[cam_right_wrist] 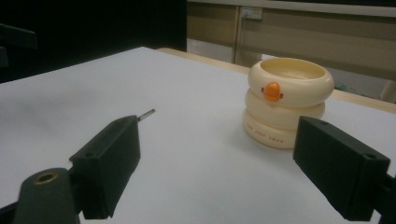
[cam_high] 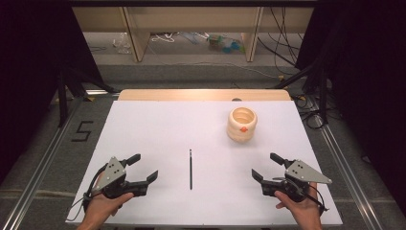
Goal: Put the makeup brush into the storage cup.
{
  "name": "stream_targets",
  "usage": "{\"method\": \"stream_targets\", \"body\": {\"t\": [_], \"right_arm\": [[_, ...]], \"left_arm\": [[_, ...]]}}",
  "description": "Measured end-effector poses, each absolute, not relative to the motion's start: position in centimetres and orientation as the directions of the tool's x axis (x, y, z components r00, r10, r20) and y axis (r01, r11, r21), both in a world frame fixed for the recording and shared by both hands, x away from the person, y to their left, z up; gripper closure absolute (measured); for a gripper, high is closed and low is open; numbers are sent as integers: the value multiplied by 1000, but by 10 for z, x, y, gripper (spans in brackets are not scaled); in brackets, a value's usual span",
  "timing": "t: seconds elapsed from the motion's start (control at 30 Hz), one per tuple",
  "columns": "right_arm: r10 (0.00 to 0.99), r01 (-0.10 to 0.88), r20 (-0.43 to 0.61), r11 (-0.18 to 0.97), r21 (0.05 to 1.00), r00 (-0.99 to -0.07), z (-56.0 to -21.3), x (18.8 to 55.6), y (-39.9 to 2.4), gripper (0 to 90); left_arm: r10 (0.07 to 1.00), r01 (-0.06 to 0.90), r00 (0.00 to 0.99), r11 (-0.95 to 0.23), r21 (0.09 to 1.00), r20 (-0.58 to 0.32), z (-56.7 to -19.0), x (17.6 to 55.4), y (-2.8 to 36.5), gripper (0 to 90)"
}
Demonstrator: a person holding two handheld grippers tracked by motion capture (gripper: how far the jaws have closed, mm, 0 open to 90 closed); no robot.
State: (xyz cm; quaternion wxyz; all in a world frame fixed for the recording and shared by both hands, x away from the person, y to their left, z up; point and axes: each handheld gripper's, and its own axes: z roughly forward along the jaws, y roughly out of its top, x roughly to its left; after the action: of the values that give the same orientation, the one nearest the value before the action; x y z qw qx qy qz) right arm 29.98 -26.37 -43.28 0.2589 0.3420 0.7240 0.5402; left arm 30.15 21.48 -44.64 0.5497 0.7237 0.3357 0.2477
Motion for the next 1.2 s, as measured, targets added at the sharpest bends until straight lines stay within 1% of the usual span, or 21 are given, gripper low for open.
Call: {"method": "stream_targets", "body": {"t": [0.3, 0.43, 0.47, 0.63, 0.73, 0.77, 0.87, 0.93, 1.03, 1.2], "right_arm": [[775, 210, -10, 183, 961, -632, -433, 300, -263, 160], [775, 214, -10, 187, 959, -632, -433, 300, -262, 160], [775, 216, -10, 189, 958, -632, -434, 300, -262, 160], [771, 222, -11, 196, 955, -636, -434, 301, -262, 160], [777, 223, -8, 191, 956, -630, -436, 301, -262, 161], [774, 228, -7, 195, 954, -633, -436, 302, -262, 161], [780, 224, -8, 190, 956, -626, -437, 302, -260, 161], [772, 221, -4, 186, 957, -635, -438, 303, -259, 161], [769, 227, 1, 187, 956, -639, -438, 303, -259, 161], [777, 218, -12, 191, 957, -630, -436, 303, -260, 162]], "left_arm": [[756, 218, 655, -177, 960, -9, -447, 301, 214, 160], [749, 238, 663, -179, 954, -25, -449, 301, 212, 159], [743, 231, 670, -189, 954, -14, -450, 302, 211, 159], [747, 232, 665, -180, 956, -20, -447, 303, 210, 159], [747, 261, 663, -159, 952, -57, -446, 306, 207, 159], [747, 261, 663, -159, 952, -57, -446, 306, 207, 159], [737, 276, 674, -177, 945, -59, -446, 308, 199, 159], [714, 260, 699, -212, 942, -32, -444, 309, 190, 159], [707, 264, 707, -227, 937, -28, -443, 312, 182, 159], [705, 299, 709, -268, 916, -25, -440, 323, 165, 160]]}}
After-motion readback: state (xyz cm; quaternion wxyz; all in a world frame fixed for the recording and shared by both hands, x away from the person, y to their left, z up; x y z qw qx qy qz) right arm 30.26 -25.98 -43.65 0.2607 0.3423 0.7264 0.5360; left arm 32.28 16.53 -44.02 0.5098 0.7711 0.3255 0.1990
